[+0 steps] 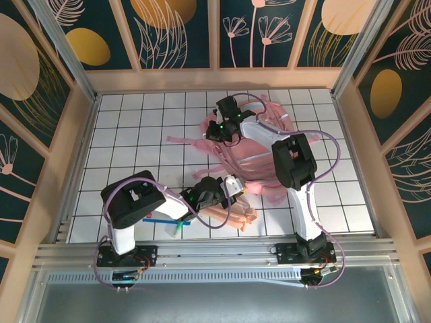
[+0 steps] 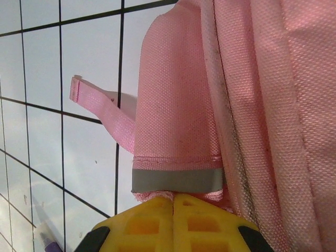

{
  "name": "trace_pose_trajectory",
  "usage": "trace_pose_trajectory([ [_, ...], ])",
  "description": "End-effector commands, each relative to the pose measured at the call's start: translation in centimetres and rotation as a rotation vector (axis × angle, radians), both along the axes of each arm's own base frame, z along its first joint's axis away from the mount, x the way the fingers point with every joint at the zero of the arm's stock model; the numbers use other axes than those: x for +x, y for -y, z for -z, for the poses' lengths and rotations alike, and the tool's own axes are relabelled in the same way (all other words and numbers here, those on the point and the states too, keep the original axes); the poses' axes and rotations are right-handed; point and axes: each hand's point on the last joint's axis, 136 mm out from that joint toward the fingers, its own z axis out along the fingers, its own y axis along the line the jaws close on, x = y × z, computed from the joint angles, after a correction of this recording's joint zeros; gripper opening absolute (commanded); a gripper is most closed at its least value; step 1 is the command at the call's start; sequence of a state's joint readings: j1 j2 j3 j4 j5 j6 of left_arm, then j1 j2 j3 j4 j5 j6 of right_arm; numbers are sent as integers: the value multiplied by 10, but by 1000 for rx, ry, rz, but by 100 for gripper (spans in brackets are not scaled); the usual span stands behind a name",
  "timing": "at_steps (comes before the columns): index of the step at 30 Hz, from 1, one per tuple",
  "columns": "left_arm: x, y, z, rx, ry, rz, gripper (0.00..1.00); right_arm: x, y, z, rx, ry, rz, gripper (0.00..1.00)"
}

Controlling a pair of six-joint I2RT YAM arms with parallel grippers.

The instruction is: Pack books, pencil case, and school supplies into a backpack

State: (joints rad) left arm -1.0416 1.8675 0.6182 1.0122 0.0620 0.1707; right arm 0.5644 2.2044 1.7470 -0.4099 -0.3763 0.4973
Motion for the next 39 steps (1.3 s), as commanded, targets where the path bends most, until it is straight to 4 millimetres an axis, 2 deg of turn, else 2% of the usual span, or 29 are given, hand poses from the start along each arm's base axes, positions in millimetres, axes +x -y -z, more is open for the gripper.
trace_pose_trajectory([
  [1,-36,28,-50,-154,53,185,0,31,-7,-21,59,124,26,0],
  [6,-34,23,-51,-146,31,157,0,26,-7,-18,56,128,1,0],
  [7,-31,21,-55,-158,23,129,4,25,-7,-17,55,130,-7,0],
  [10,-25,8,-70,-201,20,61,19,21,-9,-18,62,135,-45,0],
  [12,-16,-6,-83,-245,-22,-25,36,19,-11,-21,66,139,-69,0],
  [15,0,-30,-89,-277,-168,-131,45,15,-12,-24,67,149,-104,0],
  [17,10,-50,-102,-357,-247,-182,50,12,-11,-25,60,157,-120,0],
  [20,32,-84,-115,-456,-352,-324,68,9,-10,-22,53,150,-132,0],
  [22,46,-97,-115,-461,-420,-408,82,17,2,-23,60,145,-116,0],
  [24,62,-109,-109,-448,-516,-479,83,16,3,-27,68,146,-121,0],
  [28,97,-134,-83,-510,-812,-616,81,15,6,-35,66,166,-119,0],
  [31,112,-138,-62,-512,-930,-697,78,16,11,-33,56,157,-99,0],
  [32,115,-135,-56,-494,-951,-710,78,16,13,-32,48,149,-88,7],
  [34,121,-127,-41,-460,-1039,-744,78,15,20,-29,13,132,-58,32],
  [36,122,-113,-28,-423,-1121,-727,76,15,31,-32,-36,122,-17,44],
  [39,120,-100,-15,-362,-1171,-744,76,7,61,-36,-150,106,71,53],
])
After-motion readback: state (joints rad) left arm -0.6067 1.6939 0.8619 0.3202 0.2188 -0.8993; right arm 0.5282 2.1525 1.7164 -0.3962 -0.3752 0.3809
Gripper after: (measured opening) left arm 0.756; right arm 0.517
